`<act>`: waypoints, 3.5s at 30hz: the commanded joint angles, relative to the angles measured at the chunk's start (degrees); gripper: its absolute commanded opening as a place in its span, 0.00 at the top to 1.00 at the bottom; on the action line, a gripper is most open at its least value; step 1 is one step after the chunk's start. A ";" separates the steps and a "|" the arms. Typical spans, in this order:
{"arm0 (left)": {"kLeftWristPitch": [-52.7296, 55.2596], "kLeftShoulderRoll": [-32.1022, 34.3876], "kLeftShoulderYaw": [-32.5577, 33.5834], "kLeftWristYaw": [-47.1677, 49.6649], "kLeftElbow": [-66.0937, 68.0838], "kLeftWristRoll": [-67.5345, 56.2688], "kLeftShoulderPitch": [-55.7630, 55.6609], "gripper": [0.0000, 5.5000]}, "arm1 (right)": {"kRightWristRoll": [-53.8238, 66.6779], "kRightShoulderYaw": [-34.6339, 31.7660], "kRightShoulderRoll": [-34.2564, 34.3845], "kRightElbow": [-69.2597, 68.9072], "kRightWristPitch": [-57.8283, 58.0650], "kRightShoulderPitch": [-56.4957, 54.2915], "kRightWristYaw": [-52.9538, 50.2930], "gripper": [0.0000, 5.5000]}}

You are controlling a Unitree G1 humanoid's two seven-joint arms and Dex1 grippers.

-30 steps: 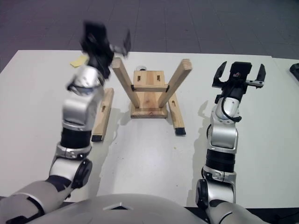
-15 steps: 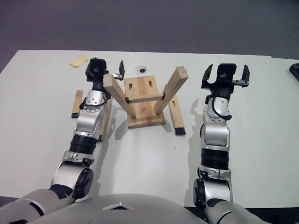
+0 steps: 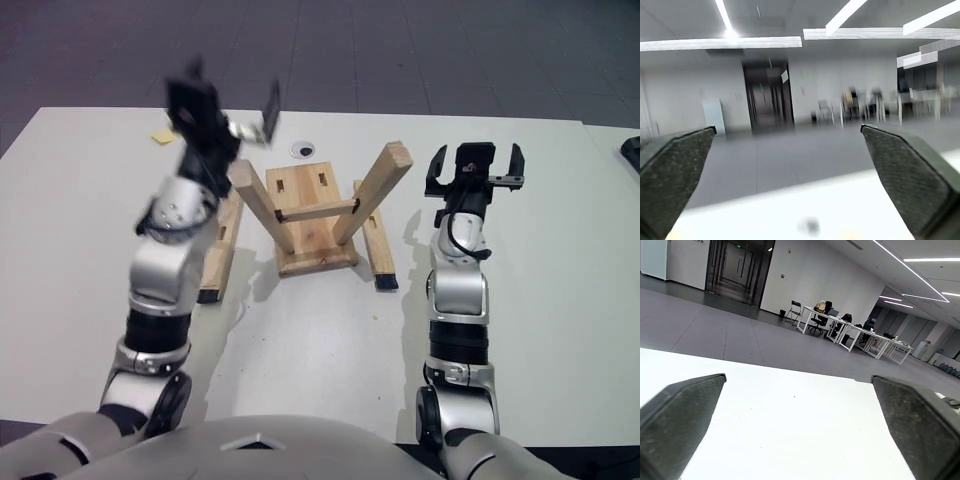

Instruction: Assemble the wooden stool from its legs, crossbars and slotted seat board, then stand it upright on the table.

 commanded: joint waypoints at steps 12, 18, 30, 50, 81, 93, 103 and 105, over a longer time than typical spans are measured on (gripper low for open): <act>-10.21 -4.08 8.20 5.33 6.00 0.97 -6.01 0.02 | 6.69 -0.92 1.83 -1.97 0.17 1.53 6.46 0.02; -3.87 -1.17 21.36 1.45 -6.36 -15.24 -10.17 0.02 | 37.83 -11.45 -0.42 -19.77 6.01 -2.78 22.03 0.02; 11.44 25.86 31.98 -37.23 -23.45 -54.34 6.19 0.02 | 55.22 -12.97 -9.01 -22.09 14.08 -1.72 27.19 0.02; 6.37 27.48 11.56 -36.93 -12.93 -27.36 0.05 0.02 | 55.17 -11.88 -7.84 -18.77 12.64 -0.84 22.04 0.02; -4.32 4.09 4.77 -7.81 6.35 -17.76 -9.31 0.02 | 52.14 -11.96 -4.95 -12.56 9.78 0.79 18.33 0.02; -7.40 -0.53 17.59 4.31 -6.87 -17.53 -16.85 0.02 | 60.58 -8.22 -4.07 -24.52 8.78 0.85 27.49 0.02; -4.31 -2.78 16.31 8.62 -4.68 -10.40 -9.28 0.02 | 56.51 9.40 -12.73 -26.71 18.10 1.73 35.30 0.02; -4.36 -3.58 15.86 8.57 -3.61 -10.02 -9.72 0.02 | 54.17 9.21 -13.64 -21.90 18.91 0.35 34.75 0.02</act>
